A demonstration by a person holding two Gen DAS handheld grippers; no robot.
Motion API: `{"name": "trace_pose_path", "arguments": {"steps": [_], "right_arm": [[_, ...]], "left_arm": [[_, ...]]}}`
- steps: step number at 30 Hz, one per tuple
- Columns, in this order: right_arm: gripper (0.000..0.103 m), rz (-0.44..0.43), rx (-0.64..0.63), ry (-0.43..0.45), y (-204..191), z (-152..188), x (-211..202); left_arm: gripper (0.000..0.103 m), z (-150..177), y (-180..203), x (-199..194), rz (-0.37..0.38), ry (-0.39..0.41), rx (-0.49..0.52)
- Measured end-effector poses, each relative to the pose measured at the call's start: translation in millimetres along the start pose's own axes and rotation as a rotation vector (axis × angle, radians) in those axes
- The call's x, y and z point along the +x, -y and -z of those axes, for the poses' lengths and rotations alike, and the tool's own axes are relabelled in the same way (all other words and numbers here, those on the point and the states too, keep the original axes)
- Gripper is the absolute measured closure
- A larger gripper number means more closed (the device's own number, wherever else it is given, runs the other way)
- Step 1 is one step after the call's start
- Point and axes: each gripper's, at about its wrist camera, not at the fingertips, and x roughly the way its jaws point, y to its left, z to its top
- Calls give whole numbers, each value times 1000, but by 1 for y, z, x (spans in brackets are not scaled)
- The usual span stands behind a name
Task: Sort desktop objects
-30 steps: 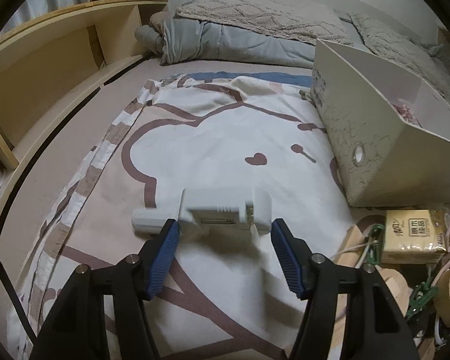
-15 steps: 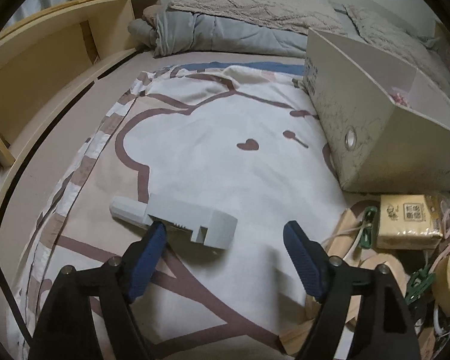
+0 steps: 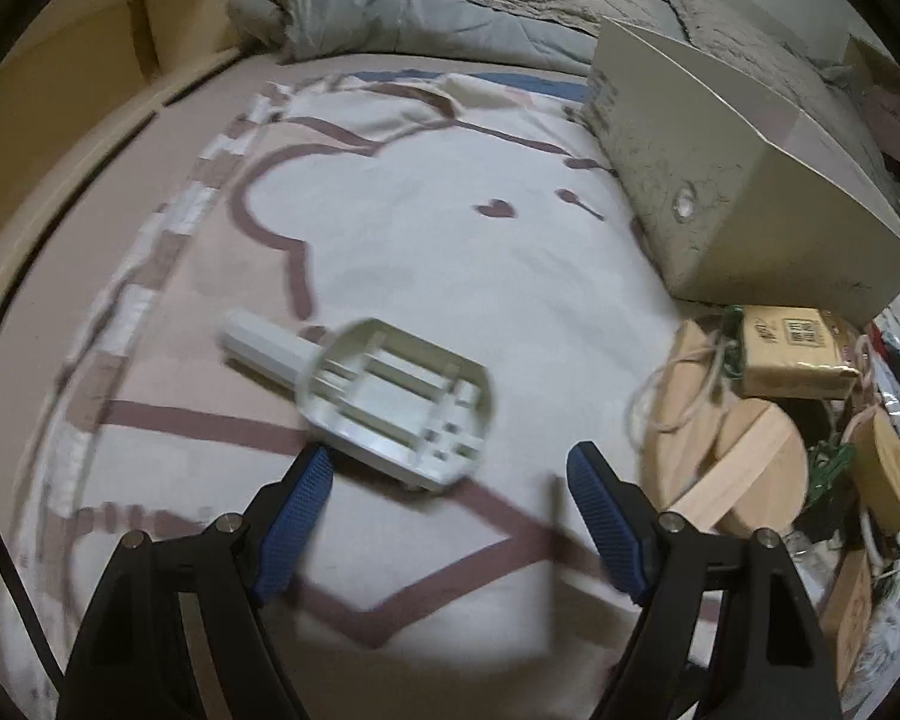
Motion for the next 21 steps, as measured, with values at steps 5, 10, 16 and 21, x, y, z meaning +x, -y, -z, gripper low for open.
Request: {"name": "trace_pose_path", "arguments": {"steps": [5,10,16,21], "right_arm": [[20,-3,0,-1,1,0,1],[20,-3,0,0,1,0,1],[20,-3,0,0,0,0,1],[20,-3,0,1,0,0,2]], "left_arm": [[15,1,-11,-6,-100,53,16],[15,-4,-8,1,-88,69,75],[15,-9,10,18,-167,48,150],[15,-11,15,22,-220,61,167]]}}
